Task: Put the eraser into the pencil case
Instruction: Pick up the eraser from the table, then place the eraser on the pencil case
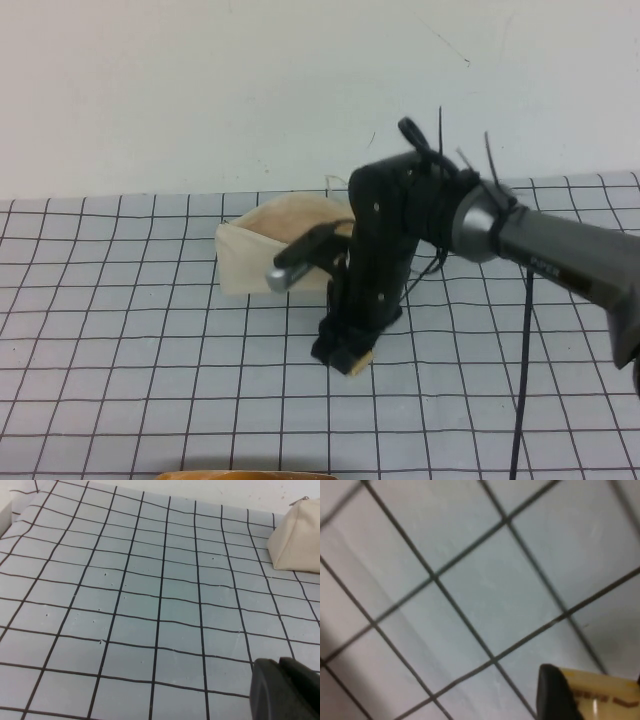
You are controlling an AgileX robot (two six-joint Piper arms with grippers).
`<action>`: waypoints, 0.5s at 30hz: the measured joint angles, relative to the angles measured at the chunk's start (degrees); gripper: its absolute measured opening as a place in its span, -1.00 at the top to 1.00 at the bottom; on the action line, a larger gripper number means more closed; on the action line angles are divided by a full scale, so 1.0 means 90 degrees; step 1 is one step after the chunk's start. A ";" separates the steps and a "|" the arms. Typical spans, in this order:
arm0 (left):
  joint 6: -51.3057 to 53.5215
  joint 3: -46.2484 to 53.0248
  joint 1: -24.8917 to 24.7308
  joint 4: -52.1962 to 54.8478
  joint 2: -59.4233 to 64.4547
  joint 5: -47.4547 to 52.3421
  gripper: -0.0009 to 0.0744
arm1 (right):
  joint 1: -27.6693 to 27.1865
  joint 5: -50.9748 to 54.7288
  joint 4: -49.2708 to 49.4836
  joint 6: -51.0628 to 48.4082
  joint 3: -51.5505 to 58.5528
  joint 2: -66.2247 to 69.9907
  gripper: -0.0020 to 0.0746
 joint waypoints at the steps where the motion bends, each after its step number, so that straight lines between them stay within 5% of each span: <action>1: 0.0000 0.0000 0.0000 0.0000 0.0000 0.0000 0.98 | 0.0003 0.0018 -0.0010 0.0000 -0.0103 -0.0072 0.15; 8: 0.0000 0.0000 0.0000 0.0000 0.0000 0.0000 0.98 | 0.0003 -0.0192 -0.0282 0.0015 -0.1142 -0.0667 0.15; 15: 0.0000 0.0000 0.0000 0.0000 0.0000 0.0000 0.98 | 0.0003 -0.1859 -0.0660 0.0004 -0.1418 -0.0615 0.15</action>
